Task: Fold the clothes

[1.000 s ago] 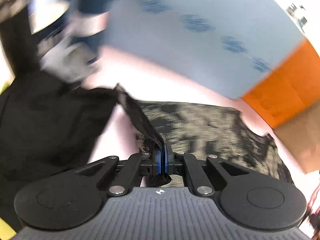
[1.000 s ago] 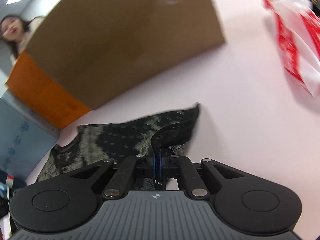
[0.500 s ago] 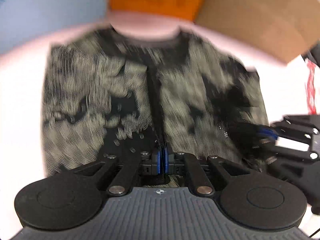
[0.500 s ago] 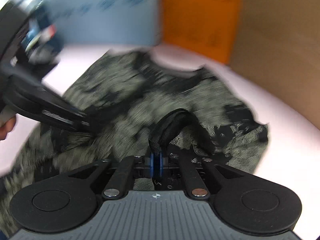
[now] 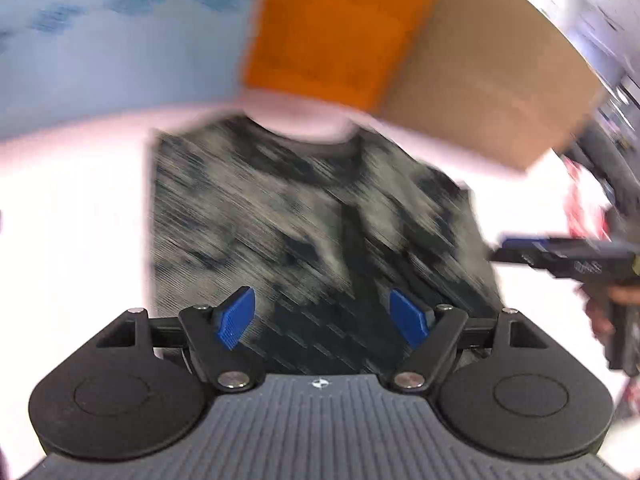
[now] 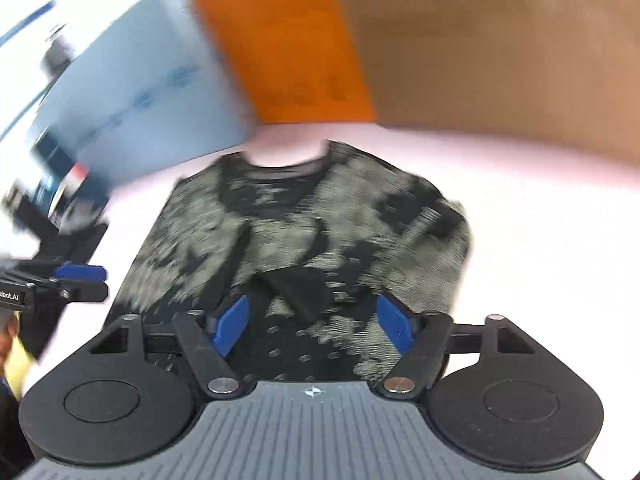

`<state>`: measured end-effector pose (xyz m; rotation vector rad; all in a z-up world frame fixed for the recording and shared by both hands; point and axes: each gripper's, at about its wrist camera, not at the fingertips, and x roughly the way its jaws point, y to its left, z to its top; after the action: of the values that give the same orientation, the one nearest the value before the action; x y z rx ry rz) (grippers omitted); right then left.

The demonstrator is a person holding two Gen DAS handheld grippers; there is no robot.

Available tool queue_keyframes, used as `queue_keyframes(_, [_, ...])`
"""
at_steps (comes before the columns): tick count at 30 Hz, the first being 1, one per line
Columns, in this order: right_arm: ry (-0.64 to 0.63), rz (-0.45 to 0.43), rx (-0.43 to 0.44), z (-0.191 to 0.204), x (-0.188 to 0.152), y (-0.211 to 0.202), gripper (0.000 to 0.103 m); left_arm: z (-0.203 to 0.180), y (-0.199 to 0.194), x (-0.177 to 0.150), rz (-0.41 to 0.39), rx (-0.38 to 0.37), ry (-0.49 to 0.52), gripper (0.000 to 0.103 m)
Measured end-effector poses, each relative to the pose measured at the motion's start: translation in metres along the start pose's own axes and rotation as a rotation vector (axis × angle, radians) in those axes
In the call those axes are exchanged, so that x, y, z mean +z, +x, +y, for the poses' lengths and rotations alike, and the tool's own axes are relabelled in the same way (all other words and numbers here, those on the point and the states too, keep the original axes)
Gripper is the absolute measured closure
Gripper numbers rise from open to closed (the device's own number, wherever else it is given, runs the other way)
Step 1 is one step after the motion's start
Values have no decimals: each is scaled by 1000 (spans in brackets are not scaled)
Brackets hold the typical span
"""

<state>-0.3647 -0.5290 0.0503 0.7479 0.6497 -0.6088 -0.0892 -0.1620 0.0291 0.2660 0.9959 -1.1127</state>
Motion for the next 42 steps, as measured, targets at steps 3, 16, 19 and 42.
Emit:
queue_keyframes(3, [144, 24, 9, -17, 7, 17, 43, 14, 22, 9, -17, 32, -39, 33])
queue_keyframes(16, [126, 69, -48, 5, 24, 68, 98, -86, 46, -60, 187, 20, 378, 67])
queue_keyframes(19, [68, 69, -56, 18, 41, 80, 98, -87, 47, -57, 187, 20, 377, 67])
queue_keyframes(42, [-73, -66, 110, 12, -5, -50, 19, -38, -49, -72, -7, 85, 90, 54])
